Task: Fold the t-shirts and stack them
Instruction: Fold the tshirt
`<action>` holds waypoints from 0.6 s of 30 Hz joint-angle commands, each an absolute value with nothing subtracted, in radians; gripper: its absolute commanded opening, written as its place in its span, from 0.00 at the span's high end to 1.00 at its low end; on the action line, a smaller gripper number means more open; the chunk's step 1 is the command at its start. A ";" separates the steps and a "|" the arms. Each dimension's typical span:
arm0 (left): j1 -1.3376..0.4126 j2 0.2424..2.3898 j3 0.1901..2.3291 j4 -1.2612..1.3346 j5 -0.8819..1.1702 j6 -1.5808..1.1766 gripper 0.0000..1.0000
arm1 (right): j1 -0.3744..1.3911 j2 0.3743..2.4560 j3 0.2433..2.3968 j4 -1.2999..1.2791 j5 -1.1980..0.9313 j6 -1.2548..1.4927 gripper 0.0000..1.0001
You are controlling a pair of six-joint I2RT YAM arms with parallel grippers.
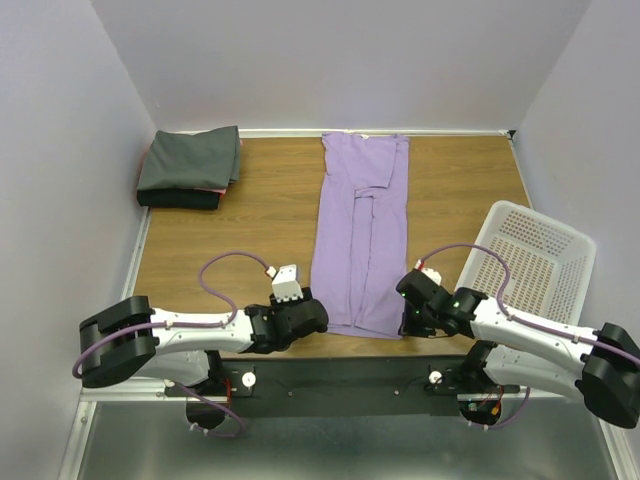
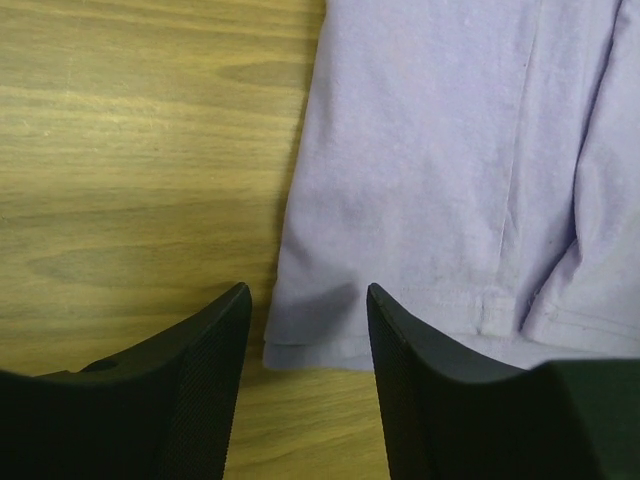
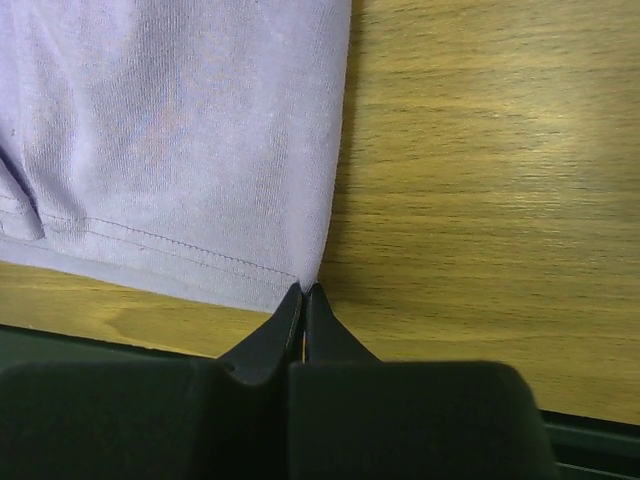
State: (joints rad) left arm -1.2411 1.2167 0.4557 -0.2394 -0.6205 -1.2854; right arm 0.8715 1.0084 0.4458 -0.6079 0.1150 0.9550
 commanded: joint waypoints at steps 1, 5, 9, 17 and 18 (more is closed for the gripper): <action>-1.272 1.239 0.480 -0.319 -0.631 -1.350 0.46 | 0.881 0.989 0.434 -0.661 0.164 0.971 0.98; -1.275 1.275 0.486 -0.321 -0.618 -1.353 0.51 | 0.881 0.980 0.433 -0.661 0.164 0.969 0.98; -1.276 1.298 0.495 -0.327 -0.617 -1.351 0.62 | 0.881 0.966 0.430 -0.663 0.170 0.974 0.98; -1.275 1.315 0.500 -0.321 -0.623 -1.345 1.00 | 0.881 0.959 0.442 -0.664 0.192 0.979 0.98; -1.276 1.312 0.499 -0.308 -0.626 -1.339 1.00 | 0.881 0.956 0.448 -0.661 0.195 0.980 0.98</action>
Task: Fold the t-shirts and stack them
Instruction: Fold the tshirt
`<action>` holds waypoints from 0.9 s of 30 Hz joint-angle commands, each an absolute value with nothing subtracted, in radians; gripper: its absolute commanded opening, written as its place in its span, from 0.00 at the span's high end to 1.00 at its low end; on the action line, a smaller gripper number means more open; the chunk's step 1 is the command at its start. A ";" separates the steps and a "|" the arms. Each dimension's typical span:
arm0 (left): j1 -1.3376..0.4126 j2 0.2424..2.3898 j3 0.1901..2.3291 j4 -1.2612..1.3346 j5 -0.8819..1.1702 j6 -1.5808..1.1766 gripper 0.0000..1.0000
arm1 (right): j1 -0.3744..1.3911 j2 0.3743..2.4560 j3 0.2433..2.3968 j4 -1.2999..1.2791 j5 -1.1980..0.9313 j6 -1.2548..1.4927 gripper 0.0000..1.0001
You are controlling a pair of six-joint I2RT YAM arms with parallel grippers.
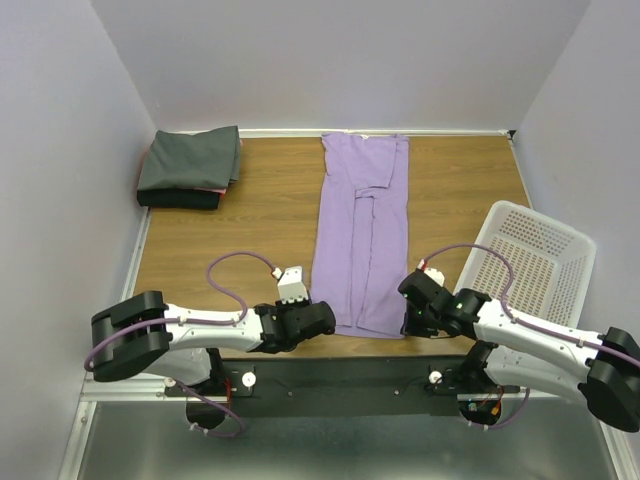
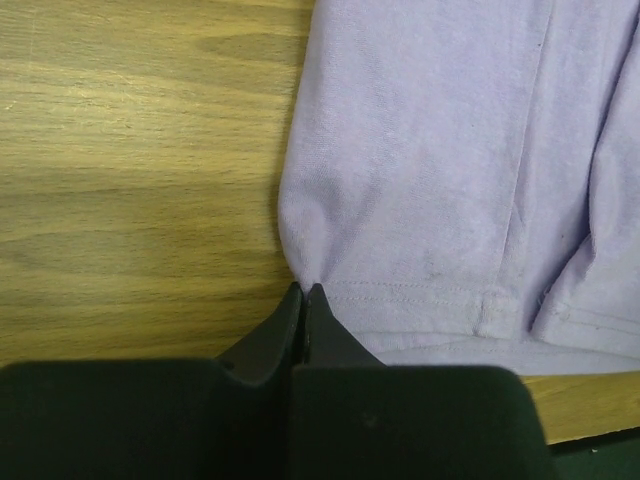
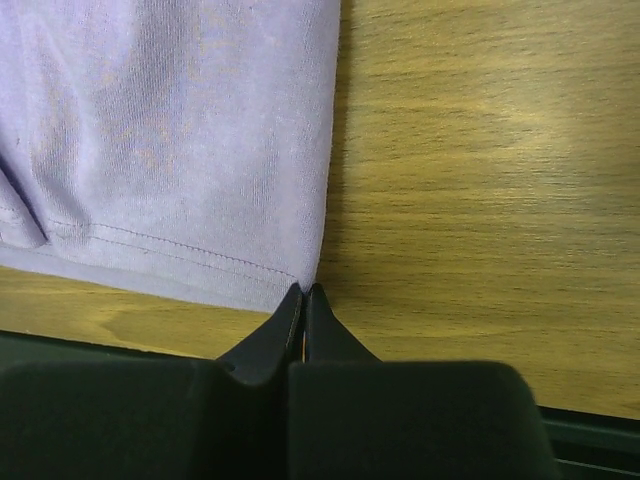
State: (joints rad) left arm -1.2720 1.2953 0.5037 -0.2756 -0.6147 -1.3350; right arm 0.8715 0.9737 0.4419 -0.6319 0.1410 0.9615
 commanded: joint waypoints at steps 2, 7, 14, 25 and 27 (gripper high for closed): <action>-1.276 1.295 0.491 -0.269 -0.632 -1.324 1.00 | 0.881 0.934 0.453 -0.657 0.199 0.983 0.98; -1.276 1.235 0.474 -0.149 -0.658 -1.269 1.00 | 0.881 0.904 0.477 -0.627 0.219 0.977 0.98; -1.263 1.180 0.483 -0.022 -0.699 -1.158 1.00 | 0.882 0.972 0.541 -0.563 0.247 0.948 0.99; -1.135 1.158 0.416 0.317 -0.660 -0.930 1.00 | 0.881 1.031 0.617 -0.439 0.486 0.922 0.99; -1.100 1.173 0.411 0.380 -0.641 -0.879 1.00 | 0.881 1.061 0.629 -0.414 0.546 0.904 0.99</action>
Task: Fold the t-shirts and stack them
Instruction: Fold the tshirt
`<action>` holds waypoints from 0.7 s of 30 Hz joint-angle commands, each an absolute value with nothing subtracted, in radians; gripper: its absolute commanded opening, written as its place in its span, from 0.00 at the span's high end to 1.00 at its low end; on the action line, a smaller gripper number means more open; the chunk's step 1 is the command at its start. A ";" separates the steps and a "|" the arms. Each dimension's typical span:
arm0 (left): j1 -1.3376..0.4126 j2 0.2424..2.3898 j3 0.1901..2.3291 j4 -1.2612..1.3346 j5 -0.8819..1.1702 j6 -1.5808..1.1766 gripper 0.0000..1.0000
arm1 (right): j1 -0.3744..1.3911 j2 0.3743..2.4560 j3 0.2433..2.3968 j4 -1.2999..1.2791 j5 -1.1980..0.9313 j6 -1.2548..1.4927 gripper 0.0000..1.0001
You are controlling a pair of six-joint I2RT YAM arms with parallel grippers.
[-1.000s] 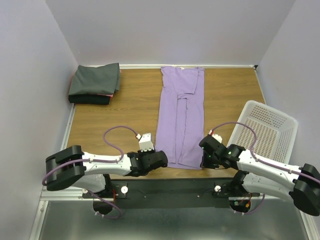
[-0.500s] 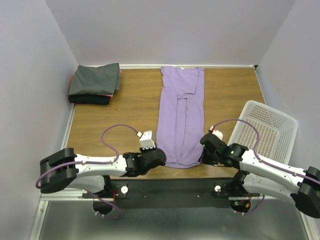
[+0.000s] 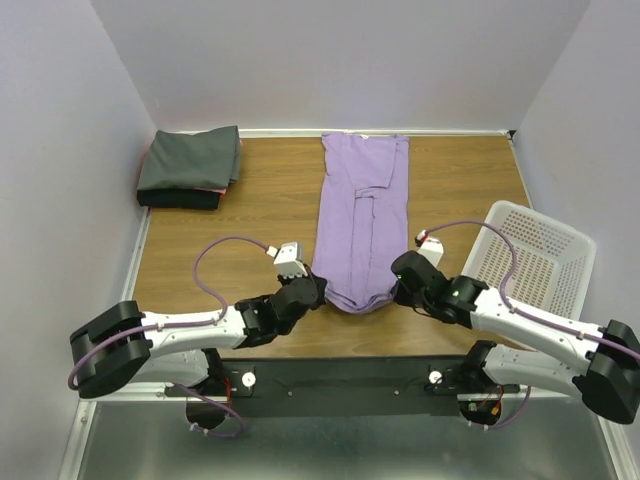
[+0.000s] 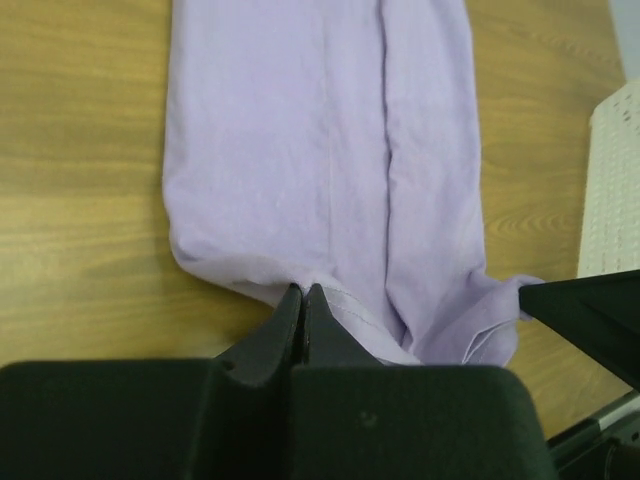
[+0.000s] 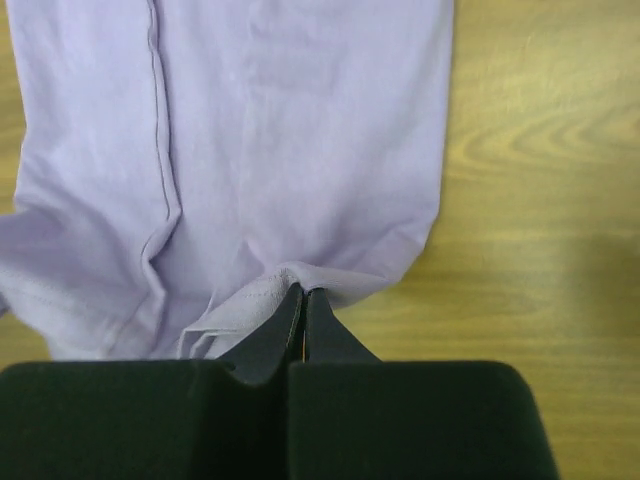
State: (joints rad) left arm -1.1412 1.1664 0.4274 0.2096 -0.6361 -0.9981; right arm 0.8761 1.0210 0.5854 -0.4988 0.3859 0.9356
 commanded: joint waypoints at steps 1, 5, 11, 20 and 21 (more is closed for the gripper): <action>-1.089 1.181 0.407 0.408 -0.621 -0.862 1.00 | 0.881 1.098 0.649 -0.391 0.563 0.890 0.99; -1.016 1.229 0.408 0.532 -0.581 -0.764 1.00 | 0.874 1.181 0.701 -0.344 0.669 0.855 0.99; -0.922 1.339 0.451 0.673 -0.454 -0.672 1.00 | 0.809 1.319 0.775 -0.241 0.676 0.760 0.99; -0.747 1.505 0.558 0.794 -0.298 -0.630 1.00 | 0.620 1.453 0.885 -0.129 0.598 0.635 0.99; -0.730 1.520 0.575 0.807 -0.281 -0.621 1.00 | 0.609 1.465 0.896 -0.121 0.591 0.626 0.99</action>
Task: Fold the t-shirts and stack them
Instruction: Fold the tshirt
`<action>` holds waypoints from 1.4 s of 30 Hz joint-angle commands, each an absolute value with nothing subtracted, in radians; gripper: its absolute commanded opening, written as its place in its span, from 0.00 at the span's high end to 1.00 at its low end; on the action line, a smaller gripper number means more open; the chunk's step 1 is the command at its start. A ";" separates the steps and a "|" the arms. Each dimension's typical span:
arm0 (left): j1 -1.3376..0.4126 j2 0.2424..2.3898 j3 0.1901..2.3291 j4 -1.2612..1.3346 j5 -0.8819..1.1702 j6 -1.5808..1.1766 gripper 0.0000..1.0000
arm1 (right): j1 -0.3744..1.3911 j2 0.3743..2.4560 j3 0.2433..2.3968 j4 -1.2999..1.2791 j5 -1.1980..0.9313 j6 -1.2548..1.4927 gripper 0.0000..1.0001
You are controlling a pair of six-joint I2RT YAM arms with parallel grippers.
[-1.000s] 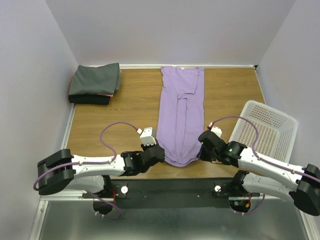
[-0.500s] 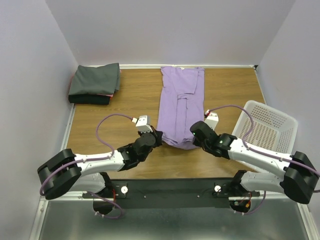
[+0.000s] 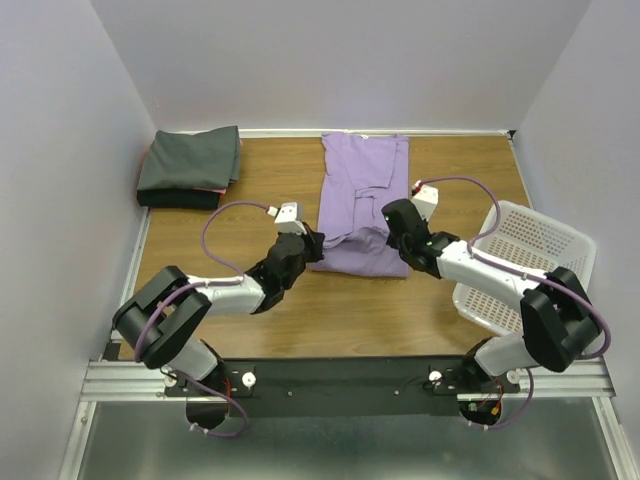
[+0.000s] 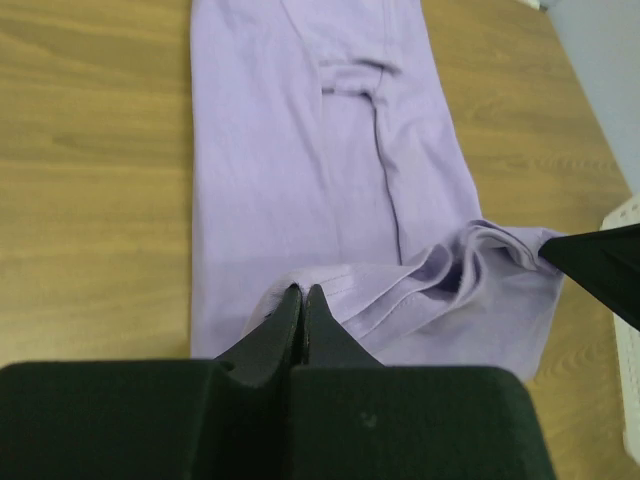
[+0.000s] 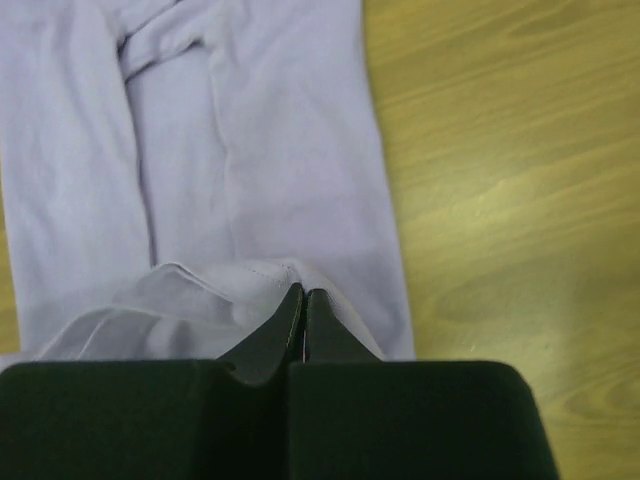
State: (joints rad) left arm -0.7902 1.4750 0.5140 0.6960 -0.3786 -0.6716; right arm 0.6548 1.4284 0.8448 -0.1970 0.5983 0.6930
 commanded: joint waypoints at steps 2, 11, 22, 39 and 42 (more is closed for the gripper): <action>-0.706 1.578 0.632 0.815 -0.243 -0.611 1.00 | 0.572 1.512 0.934 -0.109 0.583 0.601 0.99; -0.586 1.807 0.846 0.825 -0.075 -0.578 1.00 | 0.480 1.707 1.063 -0.074 0.522 0.549 0.99; -0.520 1.930 0.972 0.781 0.023 -0.545 1.00 | 0.426 1.796 1.127 -0.061 0.492 0.517 0.99; -0.489 1.844 1.022 0.586 -0.113 -0.480 0.07 | 0.408 1.770 1.238 -0.063 0.431 0.416 0.07; -0.491 1.812 0.976 0.580 -0.121 -0.472 0.07 | 0.408 1.723 1.181 -0.063 0.384 0.425 0.07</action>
State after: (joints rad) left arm -0.4919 1.8717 1.0183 0.5953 -0.0689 -0.5117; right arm 0.4133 1.7893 1.2255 -0.0708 0.4412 0.4408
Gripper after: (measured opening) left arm 0.928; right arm 0.926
